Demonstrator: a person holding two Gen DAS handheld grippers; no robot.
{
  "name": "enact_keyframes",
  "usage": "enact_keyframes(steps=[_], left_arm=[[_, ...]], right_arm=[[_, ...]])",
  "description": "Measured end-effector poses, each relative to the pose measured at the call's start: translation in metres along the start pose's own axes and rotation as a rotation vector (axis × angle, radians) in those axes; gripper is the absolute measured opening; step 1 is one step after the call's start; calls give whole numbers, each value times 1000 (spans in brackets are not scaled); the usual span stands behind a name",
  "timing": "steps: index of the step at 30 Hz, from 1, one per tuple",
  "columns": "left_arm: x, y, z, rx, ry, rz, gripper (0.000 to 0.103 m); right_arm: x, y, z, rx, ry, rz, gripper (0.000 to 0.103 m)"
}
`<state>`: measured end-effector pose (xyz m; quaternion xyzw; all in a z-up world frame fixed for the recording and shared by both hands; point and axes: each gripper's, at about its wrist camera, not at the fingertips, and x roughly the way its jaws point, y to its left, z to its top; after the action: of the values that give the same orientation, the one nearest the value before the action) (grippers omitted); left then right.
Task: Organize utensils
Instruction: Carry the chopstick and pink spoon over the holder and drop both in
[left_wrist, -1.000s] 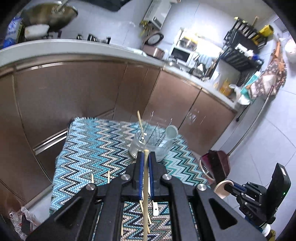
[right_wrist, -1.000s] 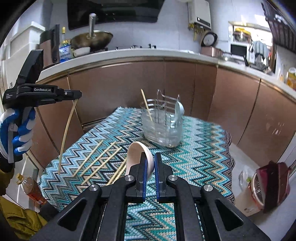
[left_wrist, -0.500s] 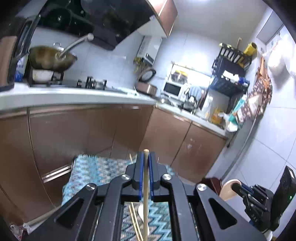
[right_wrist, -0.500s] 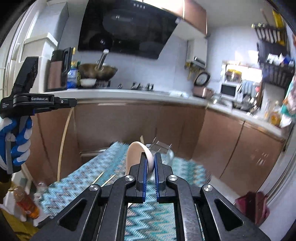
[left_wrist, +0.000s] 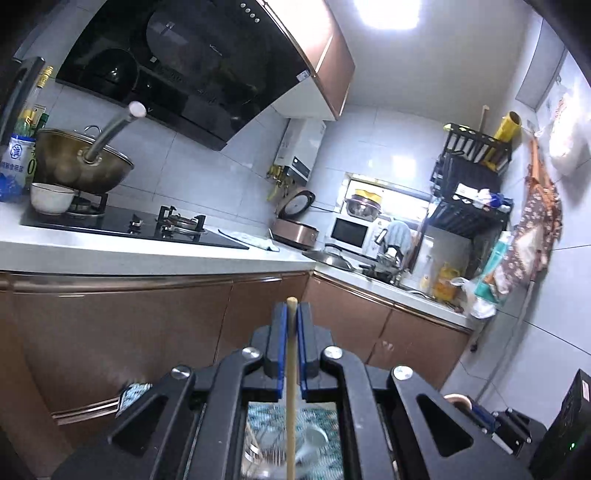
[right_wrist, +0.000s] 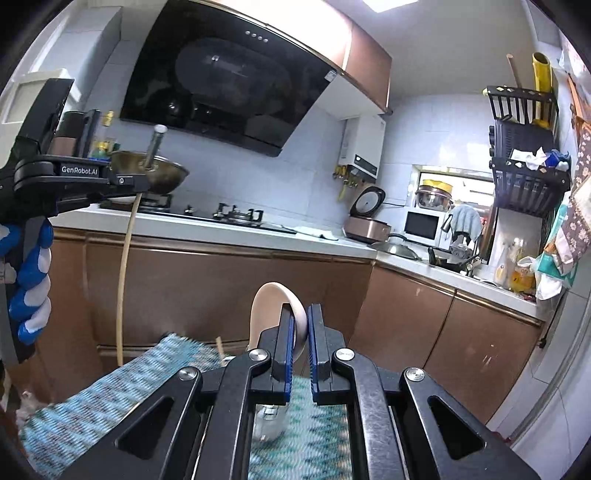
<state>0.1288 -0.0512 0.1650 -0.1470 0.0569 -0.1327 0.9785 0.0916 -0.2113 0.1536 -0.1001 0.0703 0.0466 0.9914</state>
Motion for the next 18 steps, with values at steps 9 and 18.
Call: enact_keyframes(steps=[9,18], left_arm=[[110,15,-50,-70,4,62,5],[167,25,-106,-64,41,105,5]], right_arm=[[97,-1,-35,-40,36,-41,7],[146,12,-76,-100,79,-54,7]])
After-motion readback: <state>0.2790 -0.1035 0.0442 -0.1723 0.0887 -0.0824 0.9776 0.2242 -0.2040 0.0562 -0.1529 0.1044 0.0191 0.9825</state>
